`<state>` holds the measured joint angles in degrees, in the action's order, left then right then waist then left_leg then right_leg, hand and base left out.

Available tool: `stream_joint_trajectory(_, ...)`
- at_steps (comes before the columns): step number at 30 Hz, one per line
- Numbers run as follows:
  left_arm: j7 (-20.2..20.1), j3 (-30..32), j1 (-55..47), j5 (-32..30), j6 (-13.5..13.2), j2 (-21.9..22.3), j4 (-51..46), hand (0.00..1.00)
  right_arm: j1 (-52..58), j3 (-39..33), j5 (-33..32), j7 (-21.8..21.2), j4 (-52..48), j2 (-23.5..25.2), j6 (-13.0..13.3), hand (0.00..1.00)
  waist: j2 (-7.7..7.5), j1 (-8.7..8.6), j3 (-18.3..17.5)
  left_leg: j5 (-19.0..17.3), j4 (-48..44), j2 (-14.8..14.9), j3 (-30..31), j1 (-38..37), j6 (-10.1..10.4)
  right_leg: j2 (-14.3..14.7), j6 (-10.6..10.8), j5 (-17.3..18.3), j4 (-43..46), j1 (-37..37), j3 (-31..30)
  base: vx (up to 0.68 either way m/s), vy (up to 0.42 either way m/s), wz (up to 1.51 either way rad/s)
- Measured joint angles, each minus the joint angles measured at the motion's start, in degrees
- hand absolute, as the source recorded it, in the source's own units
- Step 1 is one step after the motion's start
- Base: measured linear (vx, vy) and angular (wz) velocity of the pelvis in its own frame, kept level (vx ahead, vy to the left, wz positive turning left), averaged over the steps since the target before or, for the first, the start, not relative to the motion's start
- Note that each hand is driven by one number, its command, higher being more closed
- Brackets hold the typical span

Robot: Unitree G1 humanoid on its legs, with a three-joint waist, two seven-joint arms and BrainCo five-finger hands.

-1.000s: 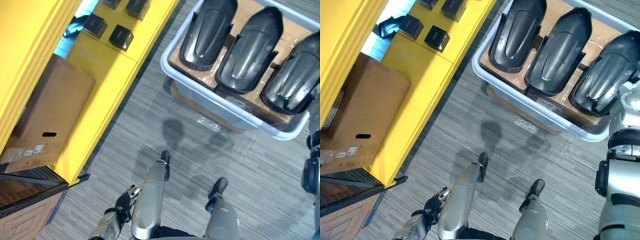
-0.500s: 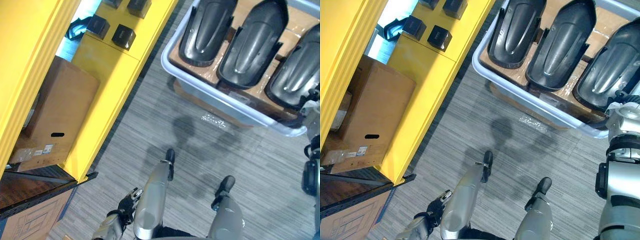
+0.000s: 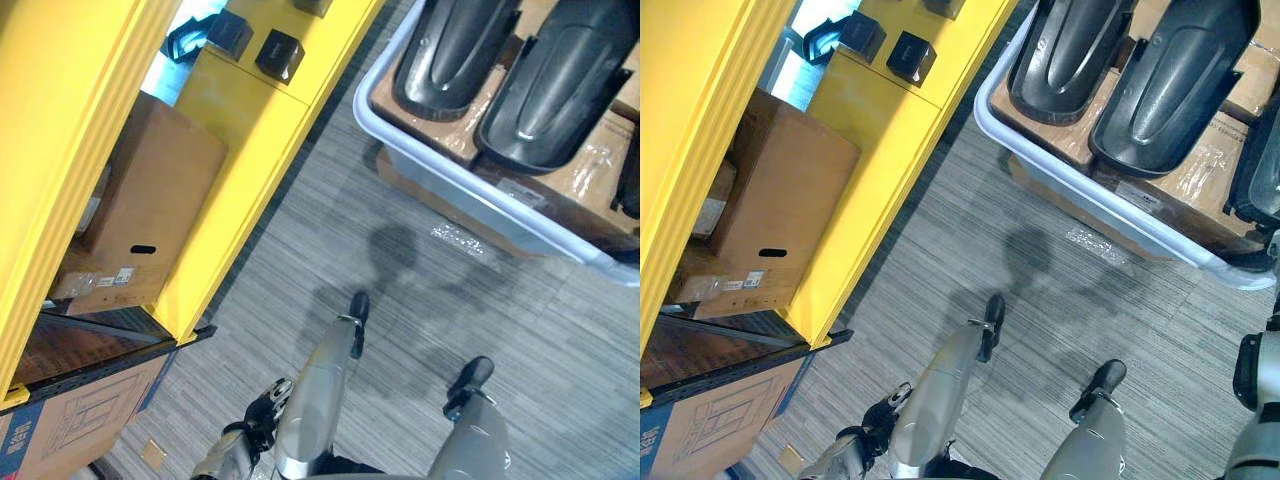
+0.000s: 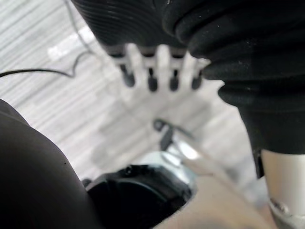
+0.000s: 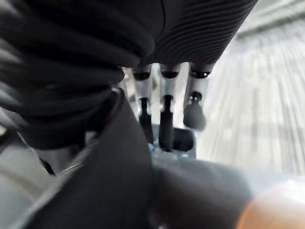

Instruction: Walk over and take plastic housings, then place them on the shelf

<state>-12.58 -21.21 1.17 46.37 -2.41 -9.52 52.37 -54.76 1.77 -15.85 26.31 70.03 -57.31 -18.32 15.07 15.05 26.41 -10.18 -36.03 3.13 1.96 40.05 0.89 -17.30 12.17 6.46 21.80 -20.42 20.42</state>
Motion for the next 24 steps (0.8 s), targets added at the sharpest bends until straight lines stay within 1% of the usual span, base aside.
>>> stream_joint_trajectory(2,0.0,0.4,0.0,-0.1,-0.1,-0.1,-0.9,0.0,0.0,0.0,1.2,-0.2,0.5,0.2,0.0,1.0,-0.07,0.0,0.0,0.0,0.0,0.2,0.5,-0.1,0.0,0.5,-0.1,0.0,-0.4,0.6,0.5,0.01,-0.056,0.06)
stream_joint_trajectory(5,0.1,2.1,-0.3,-0.1,-1.0,-0.1,-2.9,0.0,-0.1,0.0,3.4,-0.1,0.8,0.9,0.1,1.0,-0.47,-0.02,0.3,0.0,0.0,0.7,0.6,-1.3,0.1,0.9,-0.4,0.2,-0.6,2.0,1.0,0.0,-0.055,0.02)
stream_joint_trajectory(7,1.1,2.9,-0.8,0.1,-2.2,-0.1,-5.7,0.0,-0.1,0.1,3.8,-0.1,0.3,2.2,0.5,1.0,-1.16,-0.15,0.8,-0.2,0.1,1.3,0.6,-2.8,0.4,1.5,-0.5,0.2,-1.2,3.6,1.0,-0.02,-0.041,-0.06)
stream_joint_trajectory(8,1.8,3.5,-0.9,0.3,-3.1,0.0,-7.9,0.0,0.0,0.0,3.9,0.1,-1.0,3.2,0.6,1.0,-1.88,-0.36,1.3,-0.1,0.6,1.7,0.6,-3.8,0.6,1.9,-0.6,0.1,-1.5,4.5,0.9,-0.03,-0.055,-0.05)
stream_joint_trajectory(9,2.5,3.8,-1.0,0.4,-3.4,0.0,-9.2,0.0,0.1,0.0,4.2,0.2,-2.0,3.8,0.6,1.0,-2.32,-0.58,1.6,0.0,0.7,1.9,0.6,-4.2,0.7,2.1,-0.8,0.1,-1.6,4.8,0.9,-0.05,-0.067,-0.05)
stream_joint_trajectory(11,5.5,5.6,-1.3,0.4,-3.9,0.1,-15.9,0.0,1.0,0.0,6.3,1.5,-8.5,5.5,1.1,1.0,-4.68,-2.1,3.2,0.6,2.3,2.1,0.6,-6.4,1.5,2.4,-1.1,0.0,-2.2,6.3,0.9,-0.05,-0.065,-0.02)
stream_joint_trajectory(12,6.9,6.5,-1.4,0.3,-3.8,0.1,-19.0,0.0,1.9,-0.1,7.6,1.9,-11.2,5.6,1.2,1.0,-5.55,-2.51,3.6,0.8,3.1,2.1,0.5,-7.3,1.7,2.5,-1.2,0.0,-2.4,7.0,0.9,-0.03,-0.057,0.03)
stream_joint_trajectory(13,8.9,8.1,-1.9,0.2,-3.7,0.1,-24.1,0.0,3.7,-0.2,9.8,2.4,-15.1,5.8,2.0,1.0,-6.76,-3.19,3.9,1.2,4.2,2.0,0.4,-8.5,1.8,2.4,-1.2,0.1,-2.8,8.0,1.0,-0.01,-0.045,0.05)
stream_joint_trajectory(14,9.9,9.0,-2.3,-0.3,-3.7,0.0,-27.1,0.0,4.8,-0.3,10.8,2.6,-17.3,6.3,2.3,1.0,-7.44,-3.56,3.9,1.4,4.8,2.0,0.4,-9.2,1.9,2.4,-1.2,0.1,-3.1,8.6,1.1,0.02,-0.077,0.03)
stream_joint_trajectory(15,11.7,10.8,-3.0,-1.2,-3.7,-0.3,-32.6,0.0,6.7,-0.7,12.4,3.1,-21.3,7.6,2.5,1.0,-8.9,-4.12,3.8,1.9,6.1,1.9,0.0,-10.7,2.1,2.3,-1.2,0.1,-3.6,9.4,1.0,0.04,-0.073,0.01)
stream_joint_trajectory(16,12.5,11.6,-3.3,-2.1,-3.6,-0.4,-35.2,0.0,7.4,-1.0,12.9,3.7,-23.0,8.4,2.6,1.0,-9.53,-4.54,3.8,2.1,6.7,1.9,-0.1,-11.5,2.2,2.3,-1.3,0.1,-3.7,9.9,1.0,0.05,-0.092,-0.03)
stream_joint_trajectory(17,13.9,12.5,-3.6,-3.6,-3.5,-1.0,-39.9,0.0,8.3,-2.3,14.2,4.6,-25.7,10.1,2.8,1.0,-10.58,-5.15,3.7,2.4,7.8,1.9,-0.4,-13.2,2.4,2.2,-1.3,0.1,-4.1,11.1,1.0,0.04,-0.077,-0.04)
stream_joint_trajectory(18,14.9,13.1,-3.6,-6.1,-3.3,-1.5,-44.2,0.0,10.0,-3.1,15.3,5.5,-28.9,10.8,2.8,1.0,-11.31,-5.47,3.8,2.6,9.1,2.0,-0.8,-15.1,2.6,2.2,-1.3,0.1,-4.7,12.6,1.0,0.04,-0.075,-0.05)
stream_joint_trajectory(19,15.2,13.6,-3.6,-7.3,-3.2,-1.4,-46.2,0.0,11.0,-3.2,16.2,6.0,-30.5,11.0,2.8,1.0,-11.73,-5.66,3.7,2.7,9.7,1.9,-0.9,-15.9,2.7,2.2,-1.3,0.1,-5.0,13.2,1.0,0.04,-0.071,0.0)
stream_joint_trajectory(20,15.6,13.9,-3.6,-10.4,-3.1,-1.6,-50.2,0.0,12.7,-4.3,18.2,6.4,-33.8,11.9,2.8,1.0,-12.47,-6.43,3.6,3.1,10.9,1.9,-0.9,-17.4,2.9,2.3,-1.3,0.1,-5.7,14.6,1.3,0.04,-0.071,-0.02)
stream_joint_trajectory(21,15.9,14.2,-3.3,-13.8,-3.2,-2.0,-53.2,0.0,14.1,-5.1,20.5,6.5,-36.5,12.9,2.9,1.0,-13.4,-6.78,3.5,3.6,12.3,1.9,-1.2,-18.9,3.2,2.4,-1.6,-0.1,-6.3,15.4,1.3,0.04,-0.071,-0.01)
stream_joint_trajectory(22,15.9,14.0,-2.9,-15.3,-3.1,-2.3,-54.3,0.0,14.7,-5.2,21.6,6.6,-37.7,13.2,2.9,1.0,-13.77,-7.12,3.5,3.8,13.0,1.9,-1.2,-19.6,3.3,2.5,-1.6,-0.1,-6.6,15.9,1.3,0.03,-0.07,-0.03)
stream_joint_trajectory(23,15.9,13.7,-2.2,-17.3,-3.0,-2.7,-56.2,0.0,15.8,-5.3,23.5,6.6,-40.2,13.9,2.9,1.0,-14.44,-7.85,3.3,4.4,14.4,1.9,-1.3,-21.0,3.5,2.5,-1.8,-0.2,-7.1,16.8,1.3,0.03,-0.066,-0.04)
stream_joint_trajectory(24,15.8,13.7,-1.2,-18.5,-2.9,-3.3,-57.3,0.0,16.5,-5.4,24.7,6.6,-42.2,14.8,2.9,1.0,-14.9,-8.08,3.0,4.7,15.6,2.0,-1.9,-22.2,3.7,2.6,-2.0,-0.4,-7.5,17.4,1.2,0.02,-0.06,-0.13)
